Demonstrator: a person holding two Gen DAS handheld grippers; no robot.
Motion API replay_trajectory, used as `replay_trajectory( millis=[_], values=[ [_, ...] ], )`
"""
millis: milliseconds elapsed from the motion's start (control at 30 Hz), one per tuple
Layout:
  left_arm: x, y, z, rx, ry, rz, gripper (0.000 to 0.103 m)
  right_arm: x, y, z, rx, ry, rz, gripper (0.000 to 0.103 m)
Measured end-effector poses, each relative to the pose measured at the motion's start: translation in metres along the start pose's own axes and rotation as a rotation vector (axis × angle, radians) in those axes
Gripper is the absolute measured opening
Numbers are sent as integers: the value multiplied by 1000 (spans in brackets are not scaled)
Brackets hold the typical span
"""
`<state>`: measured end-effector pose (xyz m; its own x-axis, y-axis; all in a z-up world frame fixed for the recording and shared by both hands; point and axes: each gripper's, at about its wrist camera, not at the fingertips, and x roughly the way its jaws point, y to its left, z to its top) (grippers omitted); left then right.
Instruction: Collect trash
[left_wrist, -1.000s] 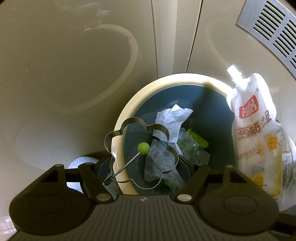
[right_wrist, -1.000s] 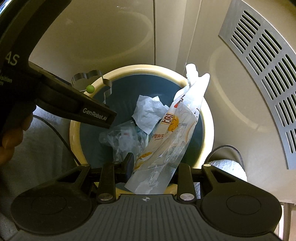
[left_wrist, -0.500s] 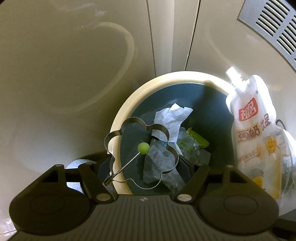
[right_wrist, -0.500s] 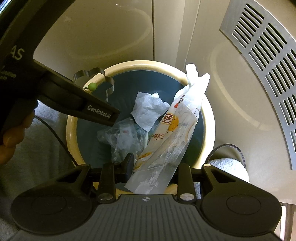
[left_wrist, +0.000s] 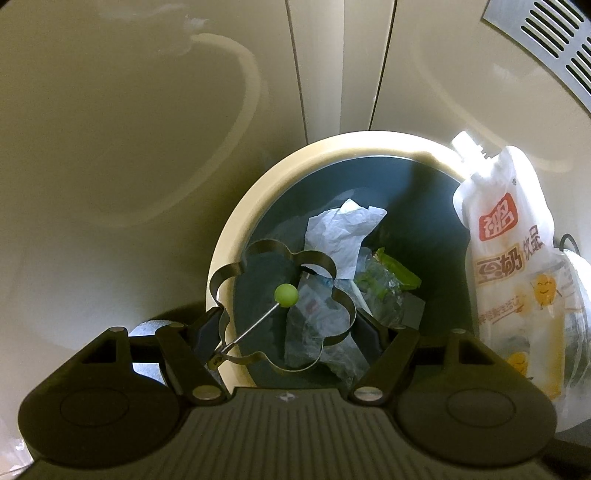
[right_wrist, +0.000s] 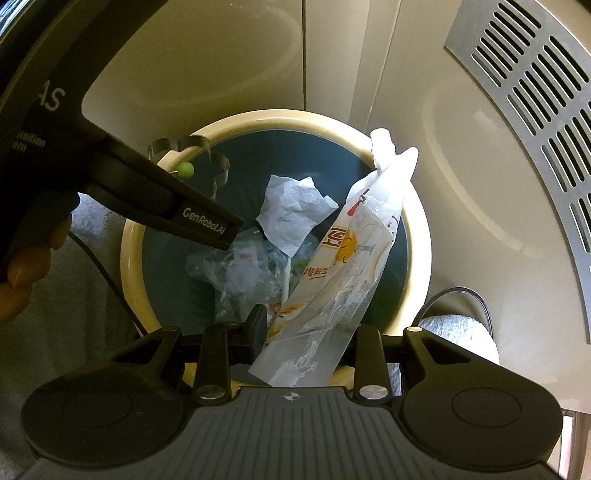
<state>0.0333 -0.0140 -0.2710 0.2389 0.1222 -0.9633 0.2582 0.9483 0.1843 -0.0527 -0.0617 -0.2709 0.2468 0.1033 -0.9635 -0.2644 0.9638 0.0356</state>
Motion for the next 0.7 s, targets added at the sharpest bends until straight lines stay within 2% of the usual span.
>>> replay_trajectory(
  millis=[33,100,133,200,267,300,500,700],
  values=[
    [1,0,1,1,3,3,91,1,1,-1,2,3,-3,34],
    [2,0,2,-5,0,7,103,2,1,0,7,12,-8,38],
    [2,1,3,-5,-6,6,103,2,1,0,10,16,-11,42],
    [3,1,4,9,10,1,103,2,1,0,13,17,-24,70],
    [5,1,5,26,25,-3,103,1,2,0,6,15,-36,84],
    [4,1,4,33,23,-1,103,-1,3,0,0,12,-38,88],
    [-17,0,-2,69,-23,5,103,-20,9,-2,-28,-30,-61,93],
    [-63,10,-17,70,-148,69,103,-53,11,-10,-33,-115,-99,100]
  ],
)
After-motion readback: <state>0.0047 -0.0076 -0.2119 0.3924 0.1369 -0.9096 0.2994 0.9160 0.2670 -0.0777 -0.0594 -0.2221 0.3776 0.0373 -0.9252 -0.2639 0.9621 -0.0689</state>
